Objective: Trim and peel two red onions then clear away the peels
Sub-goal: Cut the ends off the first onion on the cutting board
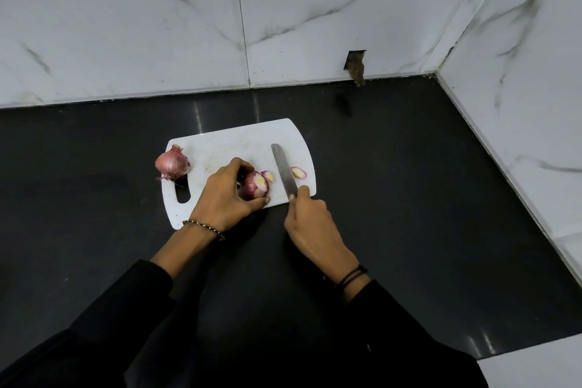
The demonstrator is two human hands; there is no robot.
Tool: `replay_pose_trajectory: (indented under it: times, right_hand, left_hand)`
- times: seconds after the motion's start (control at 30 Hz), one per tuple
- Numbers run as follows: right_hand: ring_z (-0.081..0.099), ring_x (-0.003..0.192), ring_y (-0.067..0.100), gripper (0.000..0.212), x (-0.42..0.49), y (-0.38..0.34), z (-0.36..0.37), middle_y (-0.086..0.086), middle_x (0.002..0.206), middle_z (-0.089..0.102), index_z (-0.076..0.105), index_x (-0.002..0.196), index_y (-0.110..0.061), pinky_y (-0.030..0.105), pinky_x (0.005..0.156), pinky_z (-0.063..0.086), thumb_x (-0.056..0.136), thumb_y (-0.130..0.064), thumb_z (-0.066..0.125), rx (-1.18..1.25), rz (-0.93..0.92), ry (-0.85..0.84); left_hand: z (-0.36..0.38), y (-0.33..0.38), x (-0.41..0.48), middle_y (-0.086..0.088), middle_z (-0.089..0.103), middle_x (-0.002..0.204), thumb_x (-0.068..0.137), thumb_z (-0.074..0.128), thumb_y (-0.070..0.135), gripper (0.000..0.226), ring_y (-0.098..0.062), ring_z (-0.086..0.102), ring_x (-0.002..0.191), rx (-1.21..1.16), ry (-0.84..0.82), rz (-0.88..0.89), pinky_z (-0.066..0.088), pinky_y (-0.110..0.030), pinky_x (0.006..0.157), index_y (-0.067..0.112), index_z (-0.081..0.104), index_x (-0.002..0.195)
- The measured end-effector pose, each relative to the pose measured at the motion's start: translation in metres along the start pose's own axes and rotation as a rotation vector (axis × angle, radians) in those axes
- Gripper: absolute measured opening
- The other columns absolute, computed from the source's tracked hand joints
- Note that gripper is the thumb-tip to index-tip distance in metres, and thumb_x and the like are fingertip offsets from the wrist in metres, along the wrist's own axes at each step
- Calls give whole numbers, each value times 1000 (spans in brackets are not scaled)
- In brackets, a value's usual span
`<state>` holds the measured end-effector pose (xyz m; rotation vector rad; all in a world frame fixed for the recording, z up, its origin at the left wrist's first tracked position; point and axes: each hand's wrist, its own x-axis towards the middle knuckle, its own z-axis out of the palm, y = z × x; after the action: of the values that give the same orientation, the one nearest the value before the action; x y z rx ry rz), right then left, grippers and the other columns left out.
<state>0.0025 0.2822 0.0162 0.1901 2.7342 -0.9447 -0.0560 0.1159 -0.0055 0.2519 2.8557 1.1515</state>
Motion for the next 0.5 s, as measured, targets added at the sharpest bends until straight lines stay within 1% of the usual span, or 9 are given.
replay_pose_trajectory:
  times: [0.07, 0.1, 0.17, 0.23, 0.3, 0.37, 0.4, 0.43, 0.5]
  right_hand:
    - [56, 64, 20, 23, -5, 4, -2, 8, 83, 58, 41, 103, -13, 36, 55, 46, 108, -34, 32, 139, -30, 71]
    - [55, 60, 17, 27, -7, 5, -3, 5, 79, 57, 42, 101, -14, 33, 51, 44, 107, -39, 35, 221, -20, 82]
    - [57, 60, 16, 34, -9, 7, -3, 3, 80, 58, 43, 96, -18, 30, 50, 46, 101, -52, 48, 369, 6, 101]
    - [56, 62, 11, 40, -7, 10, -1, -3, 78, 57, 42, 92, -23, 26, 55, 46, 92, -58, 61, 455, 5, 152]
    - [57, 67, 10, 41, -5, 10, -2, -6, 80, 59, 47, 92, -22, 26, 58, 48, 87, -56, 69, 519, -15, 185]
    - [63, 74, 13, 41, -4, 6, -4, -5, 85, 65, 53, 96, -18, 28, 61, 54, 86, -52, 73, 578, -42, 208]
    - [65, 77, 12, 39, -4, 4, -5, -5, 88, 68, 55, 98, -16, 26, 64, 56, 86, -48, 75, 602, -55, 220]
    - [66, 80, 10, 36, -3, 3, -6, -6, 90, 69, 57, 99, -17, 23, 66, 56, 86, -43, 77, 621, -67, 230]
    - [67, 83, 8, 30, -1, 1, -8, -10, 91, 70, 58, 100, -19, 21, 67, 57, 85, -36, 78, 636, -78, 252]
  left_hand:
    - [-1, 1, -3, 0, 65, 106, 65, 90, 27, 59, -17, 61, 97, -27, 11, 18, 50, -27, 87, 19, 56, 112]
    - [-2, 2, -4, 1, 65, 106, 65, 90, 26, 58, -16, 62, 98, -39, 14, 28, 51, -27, 88, 19, 56, 113]
    - [-2, 4, -9, 3, 66, 106, 66, 90, 27, 59, -13, 62, 98, -63, 13, 49, 51, -25, 88, 18, 57, 113]
    - [-2, 7, -13, 4, 66, 106, 65, 91, 28, 60, -11, 63, 97, -78, 9, 68, 52, -22, 88, 18, 57, 113]
    - [-3, 11, -16, 6, 66, 104, 64, 91, 29, 60, -9, 63, 96, -89, 6, 75, 51, -18, 86, 18, 58, 112]
    - [-3, 14, -20, 8, 66, 104, 64, 91, 29, 58, -6, 63, 94, -96, -2, 77, 47, -8, 81, 20, 58, 111]
    - [-4, 15, -21, 8, 66, 104, 64, 90, 29, 58, -6, 63, 94, -96, -6, 81, 45, -6, 80, 20, 57, 111]
    - [-4, 17, -22, 8, 66, 104, 65, 90, 29, 58, -6, 63, 94, -95, -10, 86, 45, -5, 79, 21, 57, 111]
    - [-4, 19, -25, 8, 65, 103, 65, 90, 28, 57, -6, 62, 94, -92, -12, 93, 47, -7, 79, 21, 56, 111]
